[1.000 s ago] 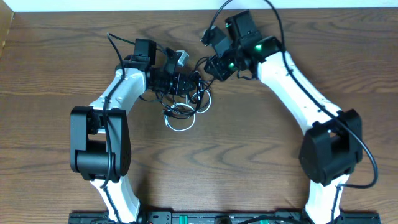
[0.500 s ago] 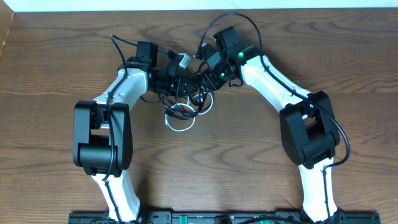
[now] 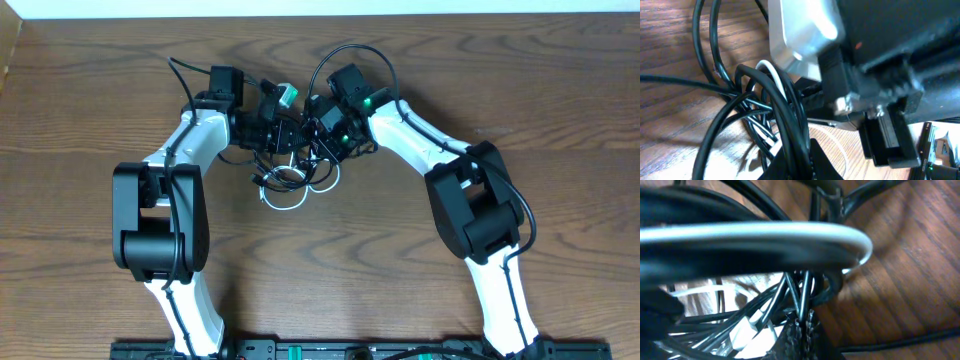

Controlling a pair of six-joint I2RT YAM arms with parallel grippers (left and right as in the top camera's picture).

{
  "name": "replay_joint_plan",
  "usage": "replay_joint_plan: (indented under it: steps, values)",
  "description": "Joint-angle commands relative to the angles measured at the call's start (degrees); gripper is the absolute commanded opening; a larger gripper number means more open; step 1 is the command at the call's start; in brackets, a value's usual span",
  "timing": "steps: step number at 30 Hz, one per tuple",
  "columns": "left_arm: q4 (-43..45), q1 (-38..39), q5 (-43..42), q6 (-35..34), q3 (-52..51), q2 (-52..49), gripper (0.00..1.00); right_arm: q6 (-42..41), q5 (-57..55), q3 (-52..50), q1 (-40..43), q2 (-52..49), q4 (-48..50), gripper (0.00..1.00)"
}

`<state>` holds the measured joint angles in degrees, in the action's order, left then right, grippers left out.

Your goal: Untangle cables

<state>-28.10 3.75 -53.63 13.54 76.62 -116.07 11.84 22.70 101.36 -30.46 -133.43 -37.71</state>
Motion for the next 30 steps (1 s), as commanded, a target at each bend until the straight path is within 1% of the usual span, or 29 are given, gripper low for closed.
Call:
replay_joint_plan:
  steps: [1,3,6,8,12,15,19,25,30]
  values:
    - [0.0,-0.3,1.9,0.7,0.5,-0.2,0.08,-2.6,1.8,-0.3,0.7,2.7,-0.6,0.01]
    - [0.0,-0.3,4.0,0.3,0.5,-0.2,0.08,-2.6,4.3,-0.3,1.2,5.2,-1.1,0.01]
    - [0.1,-0.3,7.0,-2.1,0.5,-0.2,0.08,-2.5,7.4,-0.3,2.0,9.8,-2.7,0.01]
    - [0.1,-0.3,7.0,-2.1,0.5,-0.2,0.08,-1.9,7.5,-0.3,2.3,12.5,-4.5,0.01]
    - [0.1,-0.3,7.0,-2.3,0.5,-0.2,0.08,1.9,7.5,-0.3,2.4,16.7,-9.9,0.01]
    - [0.1,-0.9,7.0,-3.4,0.5,-0.2,0.08,6.1,7.5,-0.3,2.4,20.0,-15.6,0.01]
    - [0.1,-2.6,6.9,-4.6,0.5,-0.2,0.08,7.3,7.5,-0.3,3.9,24.7,-19.5,0.01]
    - [-0.2,-4.5,6.1,-5.1,0.5,-0.2,0.08,7.2,7.5,-0.3,8.5,32.9,-19.7,0.01]
    - [-0.3,-4.5,4.7,-5.1,0.5,-0.2,0.07,5.9,7.0,-0.3,11.4,36.4,-20.0,0.01]
